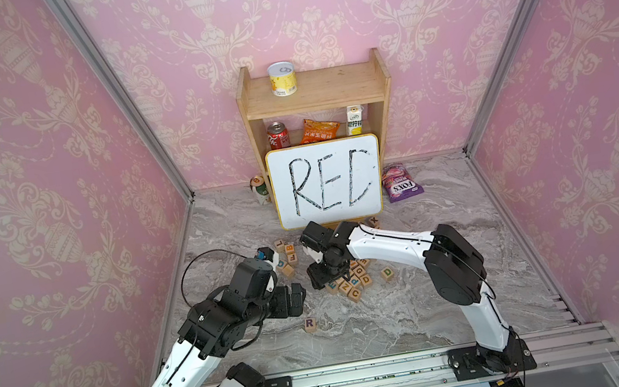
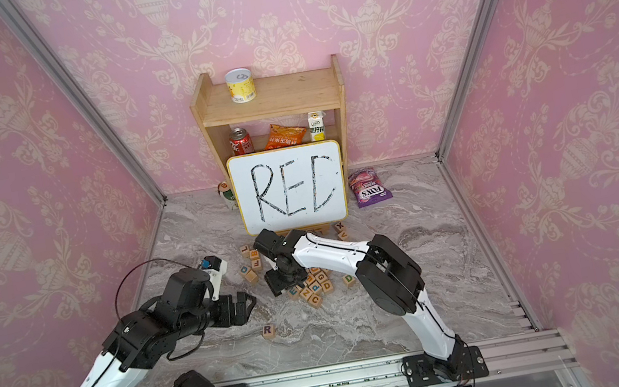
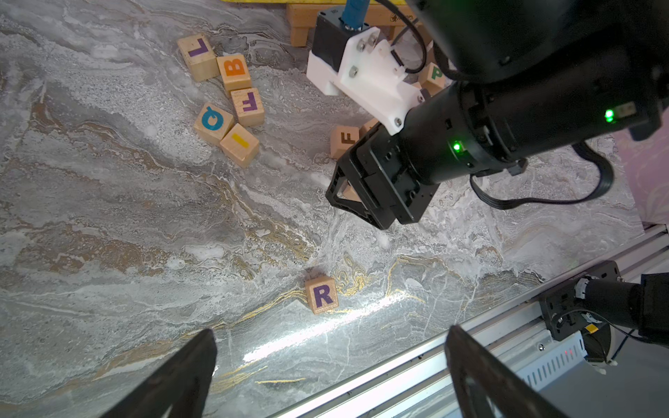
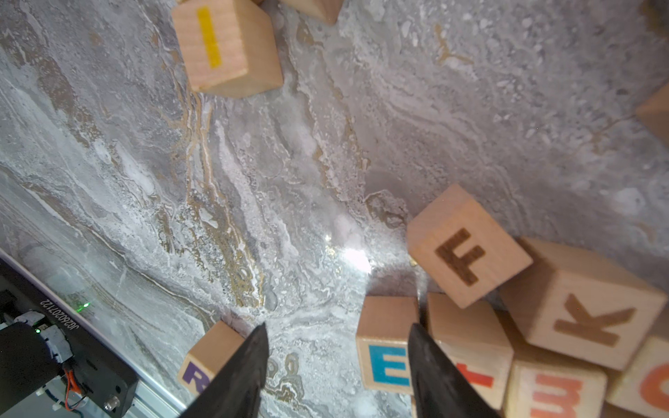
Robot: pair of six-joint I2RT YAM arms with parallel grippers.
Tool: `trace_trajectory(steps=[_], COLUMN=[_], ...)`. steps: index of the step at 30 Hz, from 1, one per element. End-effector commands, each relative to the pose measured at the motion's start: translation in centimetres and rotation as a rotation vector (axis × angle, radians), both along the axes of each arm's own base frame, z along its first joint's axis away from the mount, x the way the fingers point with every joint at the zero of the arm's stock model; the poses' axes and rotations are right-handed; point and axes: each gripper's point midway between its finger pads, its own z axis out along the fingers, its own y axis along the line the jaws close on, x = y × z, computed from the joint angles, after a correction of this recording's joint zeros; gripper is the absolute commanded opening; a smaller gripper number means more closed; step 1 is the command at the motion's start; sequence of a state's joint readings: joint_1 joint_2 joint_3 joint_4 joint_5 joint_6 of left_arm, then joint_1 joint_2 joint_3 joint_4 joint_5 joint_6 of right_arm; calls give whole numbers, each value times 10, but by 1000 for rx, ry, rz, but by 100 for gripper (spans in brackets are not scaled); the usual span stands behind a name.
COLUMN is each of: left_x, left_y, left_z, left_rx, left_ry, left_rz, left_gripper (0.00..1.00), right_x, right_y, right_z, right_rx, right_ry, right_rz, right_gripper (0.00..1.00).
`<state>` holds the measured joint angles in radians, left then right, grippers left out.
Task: Assemble the uppercase word "red" with letter blocks
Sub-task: Pick up the letter block from the center of the board.
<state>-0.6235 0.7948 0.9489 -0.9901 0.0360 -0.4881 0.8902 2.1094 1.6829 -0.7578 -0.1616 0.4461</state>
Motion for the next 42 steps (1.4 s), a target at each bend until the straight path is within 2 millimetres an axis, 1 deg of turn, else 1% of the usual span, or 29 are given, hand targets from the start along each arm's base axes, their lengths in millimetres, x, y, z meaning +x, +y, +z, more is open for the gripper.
trace_trajectory(steps=[1, 5, 9, 13, 15, 20, 23, 26, 29, 32, 34, 37, 42], left_x=[-3, -2, -2, 0, 0, 3, 5, 6, 7, 7, 8, 8, 8], left_y=[5, 4, 2, 1, 0, -3, -5, -6, -7, -8, -8, -8, -9], left_z=[-7, -9, -10, -11, -12, -14, -15, -16, -17, -17, -17, -17, -16], left_rx=[20, 23, 24, 23, 23, 22, 21, 21, 19, 18, 18, 19, 16], left_ry=[28, 34, 39, 39, 40, 46, 48, 49, 50, 50, 52, 53, 53], left_rz=[10, 7, 3, 0, -1, -6, -9, -9, -12, -10, -10, -11, -12], left_gripper=[99, 99, 99, 99, 99, 99, 99, 99, 99, 99, 99, 99, 99], right_x=[2, 3, 5, 7, 6, 0, -3, -4, -3, -2, 0, 1, 0], right_y=[1, -4, -15, -30, -35, -37, -36, -36, -35, -33, -32, -30, -31], right_z=[-6, -11, -15, -17, -18, -22, -23, -23, -20, -15, -11, -3, 2], right_rx=[-6, -29, -86, -148, -160, -143, -135, -132, -129, -124, -120, -112, -118], right_ry=[9, 5, -17, -44, -42, -20, -7, -5, -11, -15, -17, -18, 3], right_rz=[-13, -18, -25, -32, -35, -31, -30, -29, -26, -25, -30, -43, -87], right_gripper=[63, 64, 64, 70, 70, 69, 65, 58, 47, 31, 23, 22, 22])
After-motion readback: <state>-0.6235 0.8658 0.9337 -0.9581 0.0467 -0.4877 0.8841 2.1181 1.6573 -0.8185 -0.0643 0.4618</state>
